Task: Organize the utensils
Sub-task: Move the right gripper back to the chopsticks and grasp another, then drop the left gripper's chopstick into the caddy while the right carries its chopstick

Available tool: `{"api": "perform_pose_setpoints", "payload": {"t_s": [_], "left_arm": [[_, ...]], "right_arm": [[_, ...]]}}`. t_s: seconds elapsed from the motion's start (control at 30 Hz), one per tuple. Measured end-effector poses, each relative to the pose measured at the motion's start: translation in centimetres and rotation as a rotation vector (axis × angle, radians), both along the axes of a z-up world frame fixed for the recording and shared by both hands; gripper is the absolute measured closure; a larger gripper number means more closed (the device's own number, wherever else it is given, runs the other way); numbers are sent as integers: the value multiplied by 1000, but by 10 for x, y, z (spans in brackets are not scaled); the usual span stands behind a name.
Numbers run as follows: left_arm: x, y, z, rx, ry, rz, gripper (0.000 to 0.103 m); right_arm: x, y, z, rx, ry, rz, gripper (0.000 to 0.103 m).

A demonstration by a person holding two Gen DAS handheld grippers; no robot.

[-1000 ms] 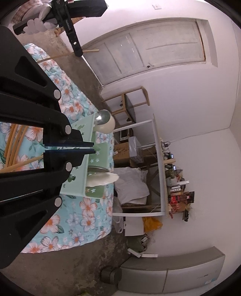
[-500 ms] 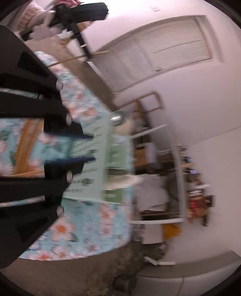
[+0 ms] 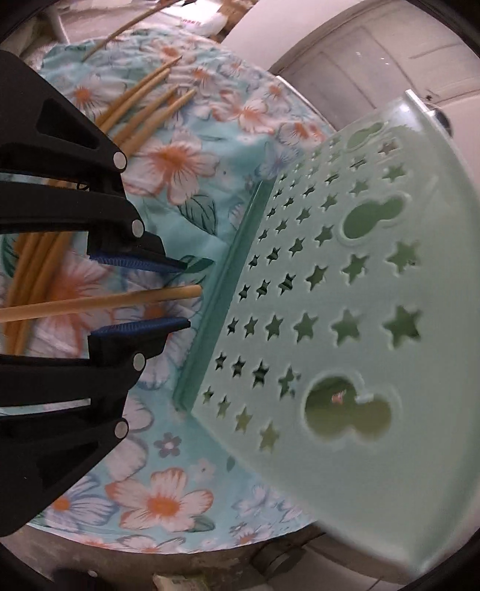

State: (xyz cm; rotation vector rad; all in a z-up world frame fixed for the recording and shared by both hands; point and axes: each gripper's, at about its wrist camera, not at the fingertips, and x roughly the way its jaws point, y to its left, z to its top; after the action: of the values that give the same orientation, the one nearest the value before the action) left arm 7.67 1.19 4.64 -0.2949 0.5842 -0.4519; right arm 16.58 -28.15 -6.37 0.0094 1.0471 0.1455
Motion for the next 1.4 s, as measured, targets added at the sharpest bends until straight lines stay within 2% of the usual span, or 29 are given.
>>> {"api": "perform_pose_setpoints", "payload": {"t_s": [0.03,0.1,0.37,0.6,0.77,0.93,1.1,1.23,1.4], "left_arm": [[0,0,1,-1,-2,0,97],[0,1,2,-4,-5,-2,97],[0,-2,27,-29,-55,-48,97],[6,-20,74,-51,-175,-111,97],[18,-40,109,-62,-290,-120,97],[37,-62,135,-85,-364,-102,97],[58,-90,150,-94,-406,-94,97],[77,-119,148,-99,-410,-102,97],[102,-151,134,-77,-388,-107,98]], "right_arm": [[1,1,0,-3,-2,1,95],[-1,-1,5,5,-25,-5,96],[-41,-16,60,38,-178,-45,96],[-83,-28,124,104,-356,-73,96],[-104,-42,157,218,-460,-117,96],[-117,-48,169,275,-530,-135,96],[-123,-53,174,304,-565,-141,96],[-123,-59,172,315,-578,-145,96],[-121,-65,170,323,-570,-157,96]]}}
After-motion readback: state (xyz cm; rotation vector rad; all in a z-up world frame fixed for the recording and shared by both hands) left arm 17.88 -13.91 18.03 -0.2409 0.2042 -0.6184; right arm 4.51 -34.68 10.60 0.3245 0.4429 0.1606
